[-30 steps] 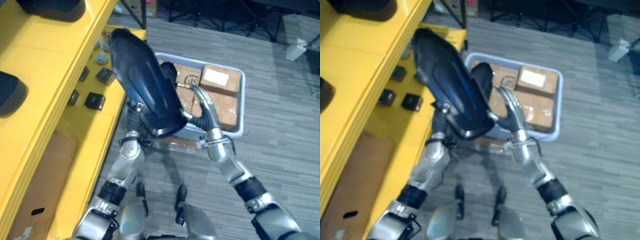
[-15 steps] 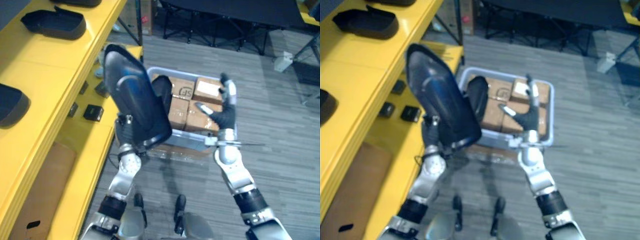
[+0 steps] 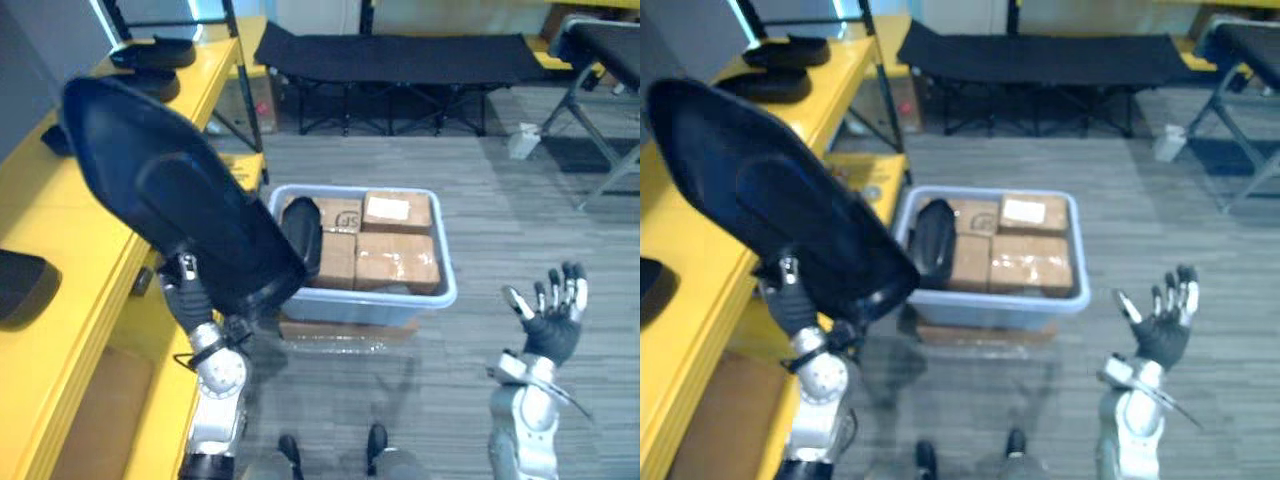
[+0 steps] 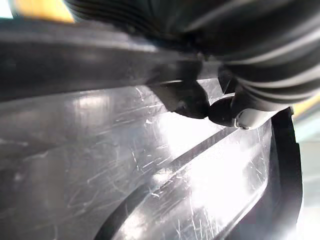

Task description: Walk over and take plastic housings, then place them on the shelf

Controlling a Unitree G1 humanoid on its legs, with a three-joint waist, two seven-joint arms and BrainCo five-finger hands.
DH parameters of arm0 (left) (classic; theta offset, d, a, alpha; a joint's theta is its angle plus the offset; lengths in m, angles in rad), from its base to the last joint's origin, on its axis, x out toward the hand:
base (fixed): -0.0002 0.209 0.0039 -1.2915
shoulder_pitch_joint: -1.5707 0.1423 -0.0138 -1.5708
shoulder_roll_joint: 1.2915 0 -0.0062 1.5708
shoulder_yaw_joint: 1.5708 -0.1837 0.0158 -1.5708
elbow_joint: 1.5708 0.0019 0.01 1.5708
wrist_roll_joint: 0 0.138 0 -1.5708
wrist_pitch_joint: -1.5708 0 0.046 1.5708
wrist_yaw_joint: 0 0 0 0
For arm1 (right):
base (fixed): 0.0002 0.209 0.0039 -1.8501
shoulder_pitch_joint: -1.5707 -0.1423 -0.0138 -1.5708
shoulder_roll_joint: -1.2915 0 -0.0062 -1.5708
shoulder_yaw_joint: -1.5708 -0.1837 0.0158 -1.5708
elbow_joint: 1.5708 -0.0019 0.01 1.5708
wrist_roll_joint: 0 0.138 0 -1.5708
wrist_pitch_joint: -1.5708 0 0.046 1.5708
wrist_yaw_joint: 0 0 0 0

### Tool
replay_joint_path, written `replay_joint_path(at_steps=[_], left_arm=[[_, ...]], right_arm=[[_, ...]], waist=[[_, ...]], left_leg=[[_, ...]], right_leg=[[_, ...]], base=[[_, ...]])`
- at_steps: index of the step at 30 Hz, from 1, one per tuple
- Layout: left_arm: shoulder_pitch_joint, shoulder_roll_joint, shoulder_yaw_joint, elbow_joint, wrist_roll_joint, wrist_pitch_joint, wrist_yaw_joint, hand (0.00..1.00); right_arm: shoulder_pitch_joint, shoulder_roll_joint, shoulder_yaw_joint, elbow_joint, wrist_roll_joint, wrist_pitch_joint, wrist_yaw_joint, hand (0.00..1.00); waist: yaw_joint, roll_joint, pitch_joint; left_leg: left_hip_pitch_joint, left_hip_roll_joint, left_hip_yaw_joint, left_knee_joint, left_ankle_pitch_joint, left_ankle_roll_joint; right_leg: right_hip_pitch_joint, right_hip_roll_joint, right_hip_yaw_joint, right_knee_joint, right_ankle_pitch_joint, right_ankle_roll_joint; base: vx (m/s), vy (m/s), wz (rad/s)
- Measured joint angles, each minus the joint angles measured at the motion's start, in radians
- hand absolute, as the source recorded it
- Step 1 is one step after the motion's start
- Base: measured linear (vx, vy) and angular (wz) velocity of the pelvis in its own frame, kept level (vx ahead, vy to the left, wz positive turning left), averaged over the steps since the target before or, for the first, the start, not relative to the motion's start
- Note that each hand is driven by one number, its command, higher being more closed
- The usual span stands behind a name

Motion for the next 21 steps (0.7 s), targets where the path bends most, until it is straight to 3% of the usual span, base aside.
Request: replay_joint_path(at_steps=[2, 6, 10, 12, 13, 16, 21], left_arm=[[0.025, 0.001, 0.048, -0.049, -0.006, 0.000, -0.020, 1.00], [0.108, 0.001, 0.158, -0.144, -0.008, 0.012, -0.027, 1.00], [0.234, -0.001, 0.305, -0.248, -0.001, 0.022, -0.026, 1.00], [0.281, -0.003, 0.367, -0.261, 0.003, 0.022, -0.027, 1.00], [0.307, -0.008, 0.402, -0.262, 0.003, 0.022, -0.028, 1.00], [0.345, -0.049, 0.470, -0.264, -0.004, 0.021, -0.041, 1.00], [0.397, -0.083, 0.489, -0.275, -0.019, 0.019, -0.098, 1.00]], right_arm=[[-0.017, 0.000, 0.011, 0.000, 0.003, 0.011, 0.039, 0.00], [-0.094, -0.020, 0.090, 0.027, 0.005, 0.032, 0.082, 0.00], [-0.209, -0.022, 0.289, 0.081, -0.001, 0.068, 0.081, 0.00], [-0.272, -0.021, 0.374, 0.117, -0.012, 0.089, 0.078, 0.00], [-0.315, -0.015, 0.418, 0.149, -0.027, 0.108, 0.076, 0.00], [-0.393, 0.010, 0.475, 0.194, -0.031, 0.146, 0.053, 0.00], [-0.418, 0.041, 0.492, 0.237, -0.079, 0.198, 0.014, 0.00]], waist=[[0.002, 0.005, -0.007], [0.036, 0.008, -0.013], [0.123, 0.005, -0.032], [0.153, -0.001, -0.035], [0.184, -0.004, -0.045], [0.248, -0.014, -0.050], [0.270, -0.038, -0.060]], left_leg=[[0.004, -0.005, -0.016, -0.012, 0.003, 0.001], [0.012, -0.023, -0.076, -0.066, 0.041, -0.003], [-0.006, -0.036, -0.153, -0.099, 0.077, 0.001], [-0.006, -0.046, -0.193, -0.100, 0.080, 0.002], [-0.009, -0.052, -0.210, -0.101, 0.079, 0.002], [-0.009, -0.069, -0.249, -0.100, 0.078, 0.005], [-0.024, -0.093, -0.287, -0.097, 0.072, 0.013]], right_leg=[[0.012, -0.003, -0.017, -0.007, -0.001, 0.002], [0.039, -0.011, -0.081, -0.031, -0.002, 0.006], [0.055, -0.012, -0.161, -0.053, 0.000, 0.009], [0.079, -0.015, -0.200, -0.063, -0.004, 0.014], [0.086, -0.018, -0.221, -0.066, -0.008, 0.019], [0.110, -0.032, -0.268, -0.066, -0.019, 0.030], [0.108, -0.054, -0.303, -0.045, -0.038, 0.036]], base=[[-0.02, 0.012, 0.23], [-0.02, 0.007, 0.46], [0.01, -0.010, 0.56], [0.04, -0.006, 0.59], [0.04, 0.008, 0.56], [0.05, 0.033, 0.47], [0.05, 0.065, 0.27]])
